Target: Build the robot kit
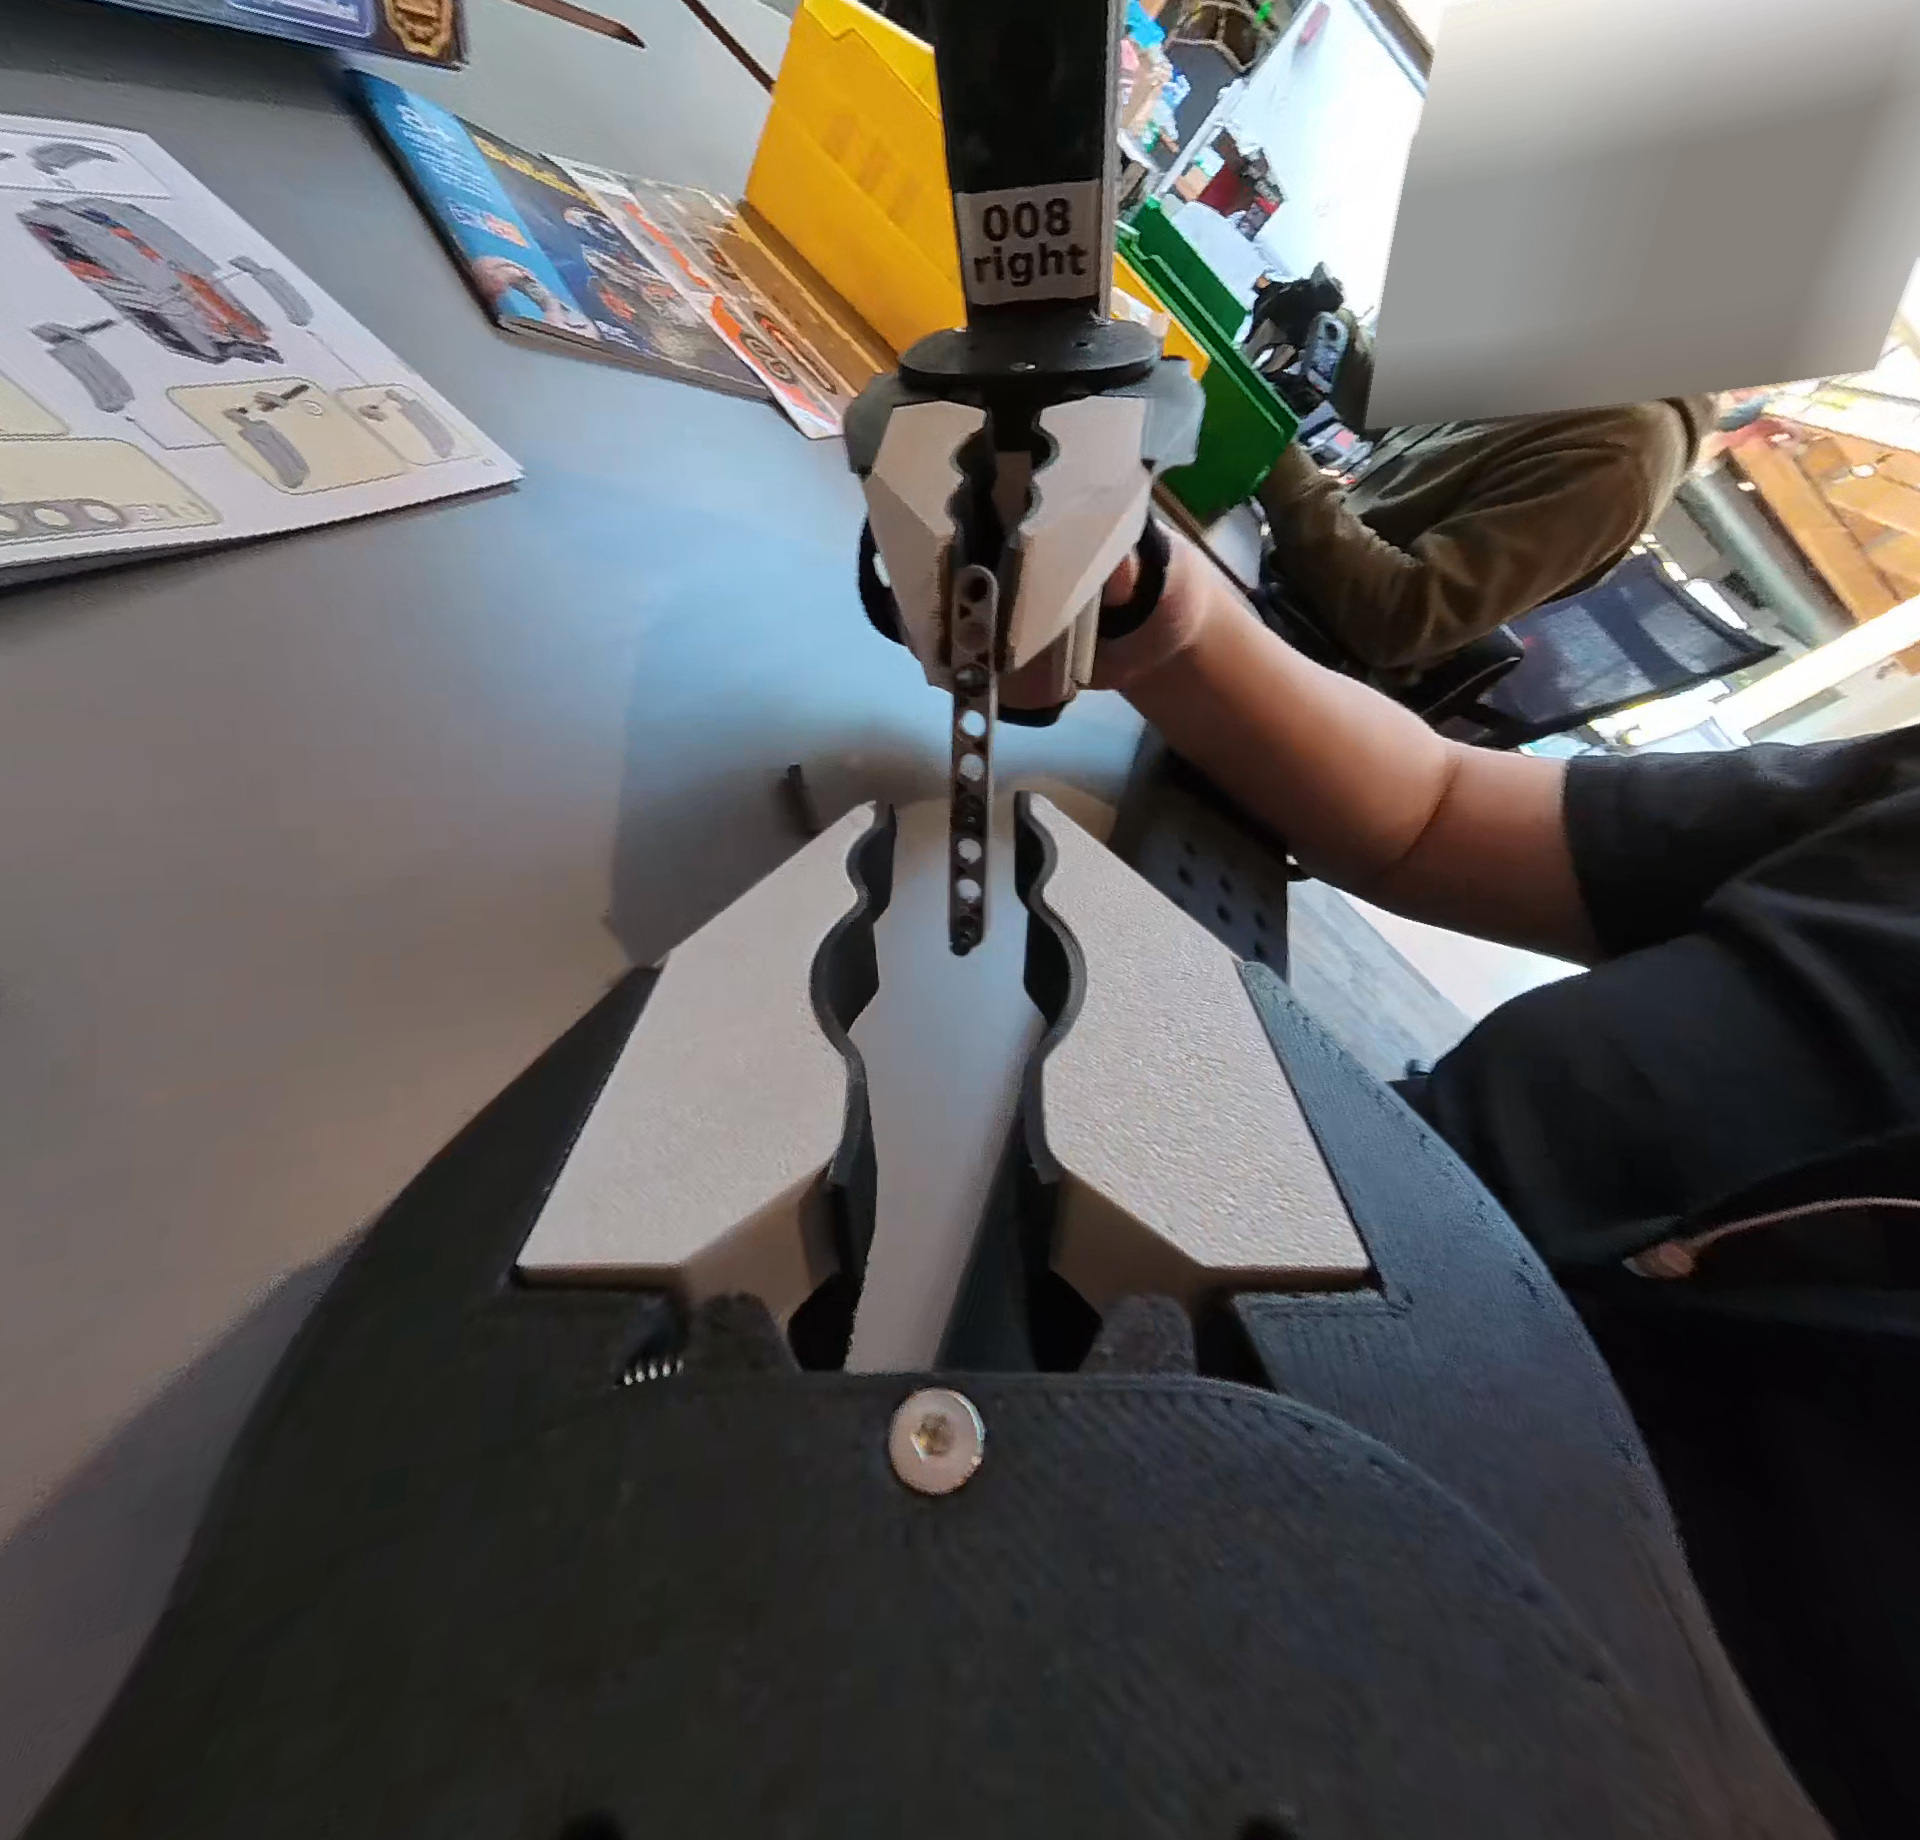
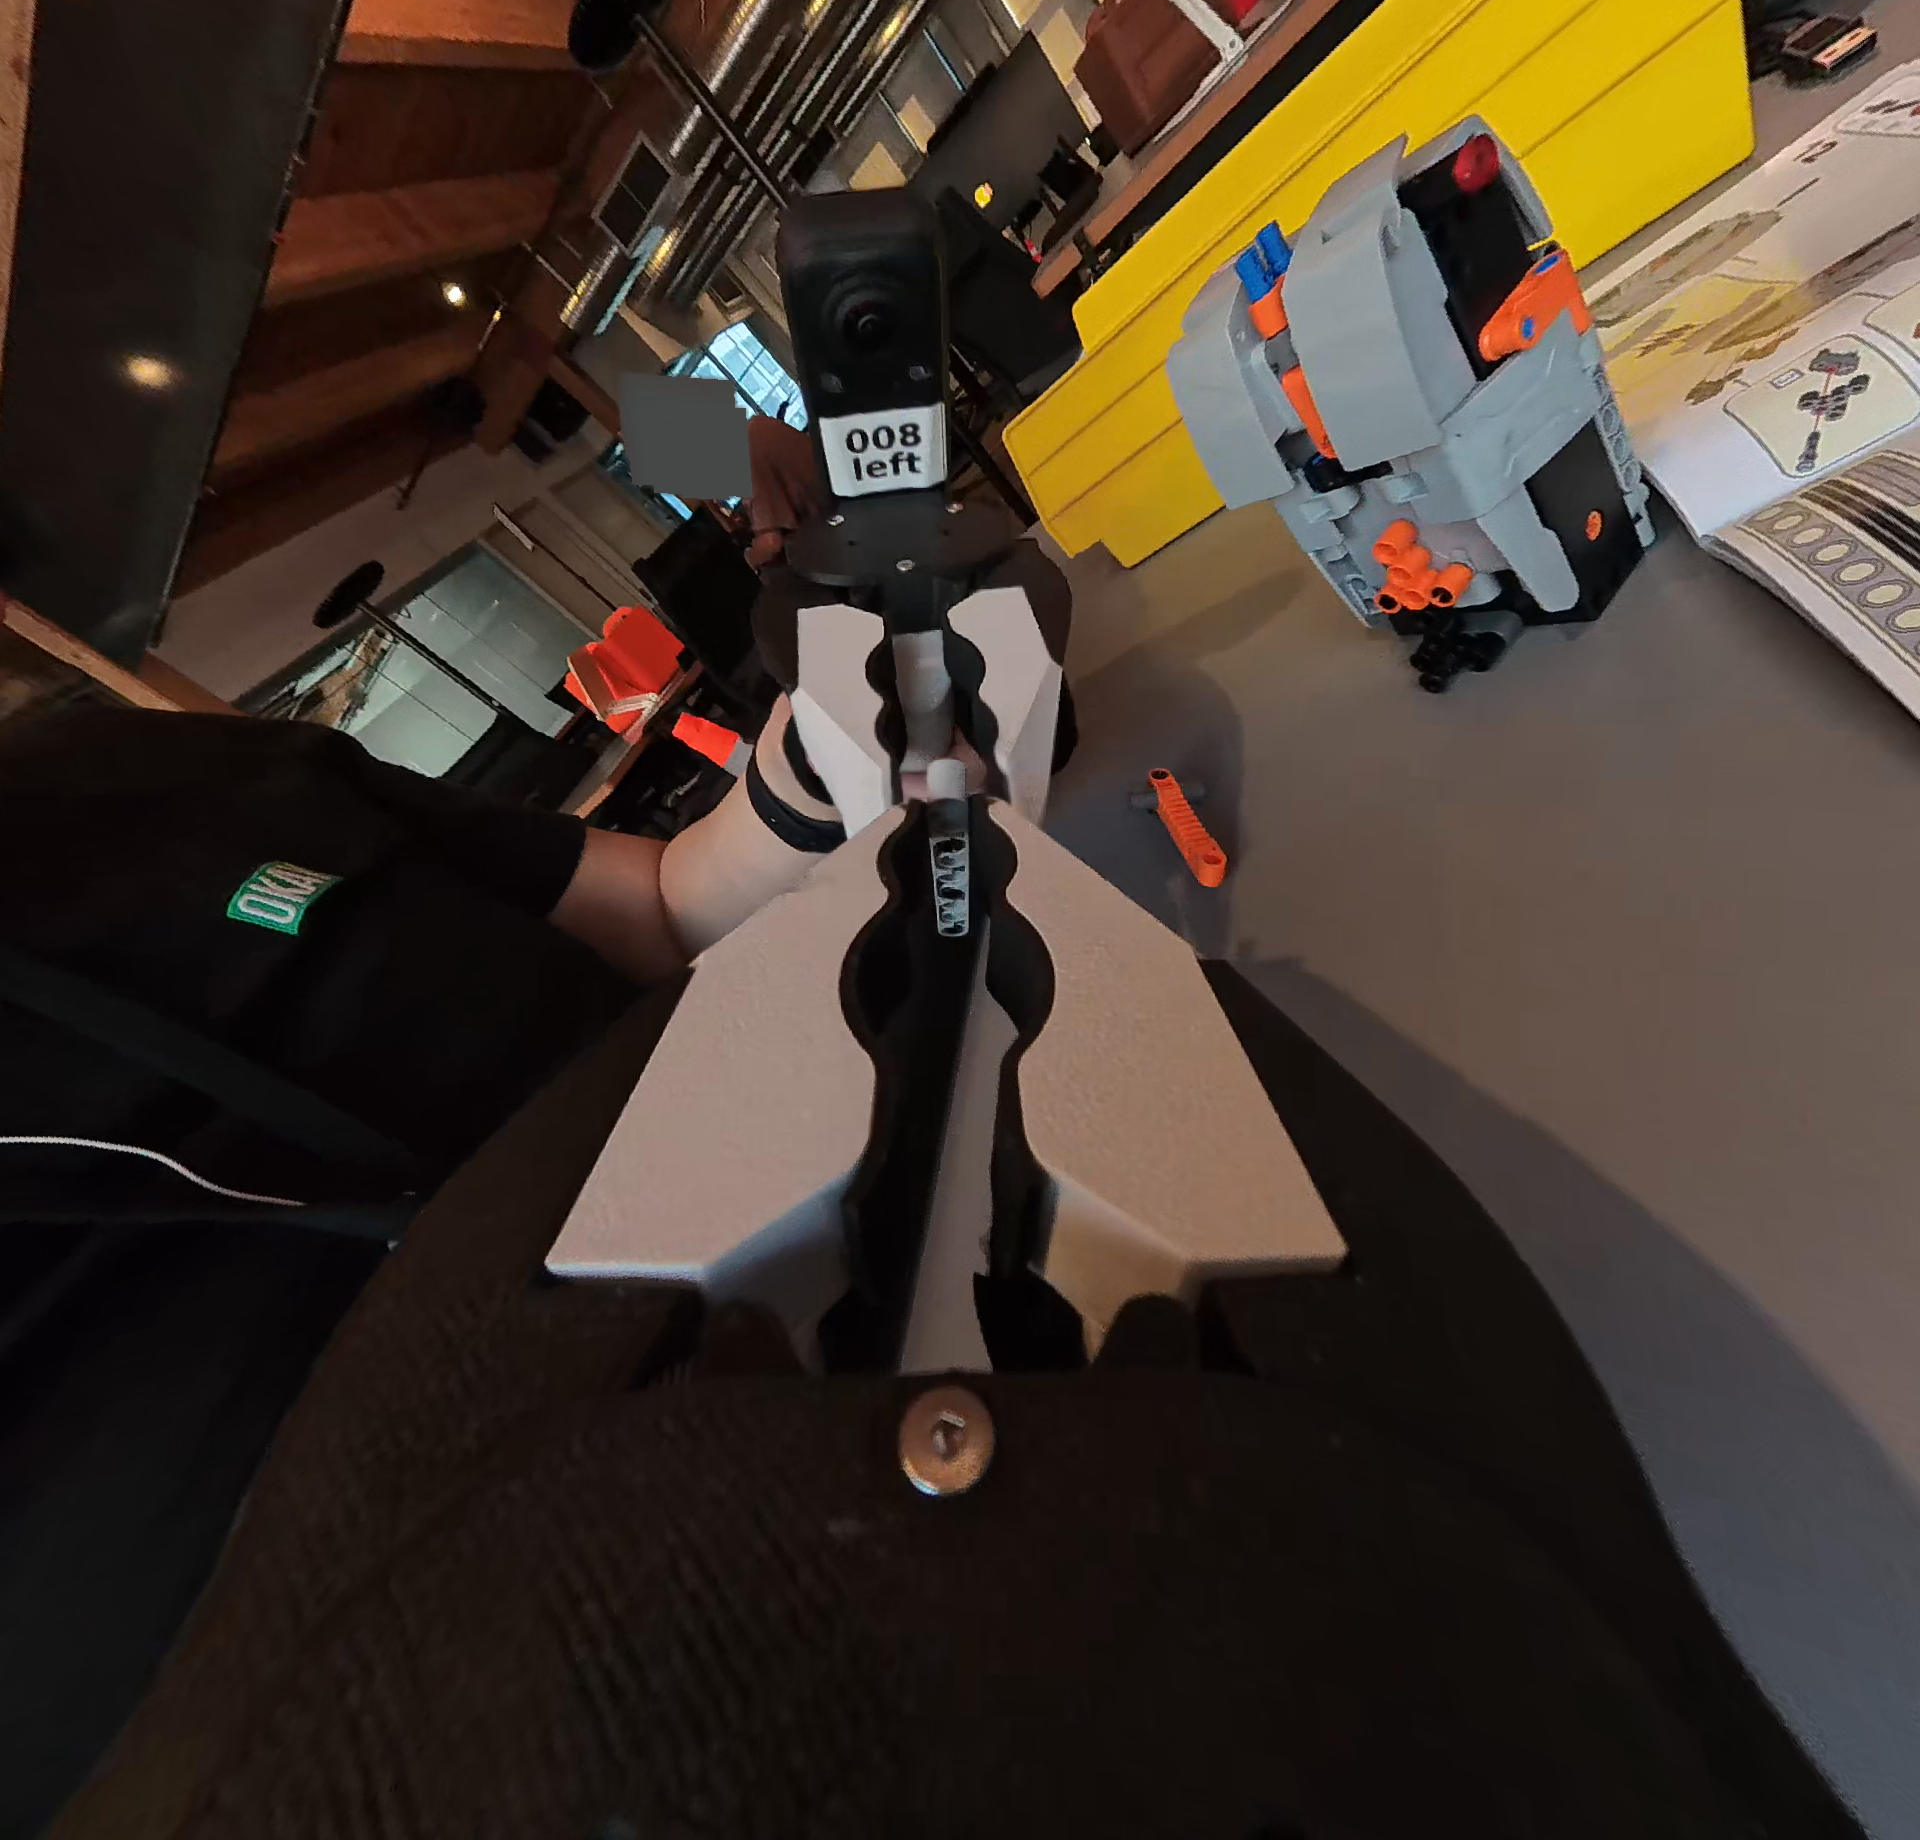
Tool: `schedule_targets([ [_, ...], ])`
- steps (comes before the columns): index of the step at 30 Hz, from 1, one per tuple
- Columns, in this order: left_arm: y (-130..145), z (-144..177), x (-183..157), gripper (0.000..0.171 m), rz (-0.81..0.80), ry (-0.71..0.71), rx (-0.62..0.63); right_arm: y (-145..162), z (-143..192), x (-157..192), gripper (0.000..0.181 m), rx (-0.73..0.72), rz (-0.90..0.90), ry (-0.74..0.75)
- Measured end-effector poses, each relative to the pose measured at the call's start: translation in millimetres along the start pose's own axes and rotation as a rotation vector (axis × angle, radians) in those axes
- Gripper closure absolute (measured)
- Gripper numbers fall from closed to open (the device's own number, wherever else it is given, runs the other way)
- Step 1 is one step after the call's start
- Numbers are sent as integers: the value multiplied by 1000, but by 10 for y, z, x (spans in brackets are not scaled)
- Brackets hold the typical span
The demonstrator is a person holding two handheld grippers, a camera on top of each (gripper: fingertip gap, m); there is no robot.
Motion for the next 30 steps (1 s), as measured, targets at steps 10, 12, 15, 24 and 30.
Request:
schedule_targets([
  [10, -3, 120, -55, 166, -23, 28, -25, -170, 46, 4, 139, -128, 73, 65],
  [12, -80, 323, -56, 167, -15, 11, -99, -223, 117, -19, 141, -137, 155, 135],
  [15, -150, 685, 0, 167, 1, -69, -199, -84, 123, -92, 146, 15, 341, 250],
  [24, -31, 1106, -26, 166, 12, -133, -228, 426, -565, -319, 147, 480, 615, 247],
  [30, 3, 1099, -59, 166, 26, -104, -227, 556, -795, -524, 153, 598, 529, 195],
])
Point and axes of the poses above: each gripper's, where its closed fingertips meet, z back along the fingers, y out of its underside, x = y × z across the jaws, the point moved 3 cm from there along z, back along the fingers, and after that the axes turned 13 degrees about z, right-handed, at the moved point
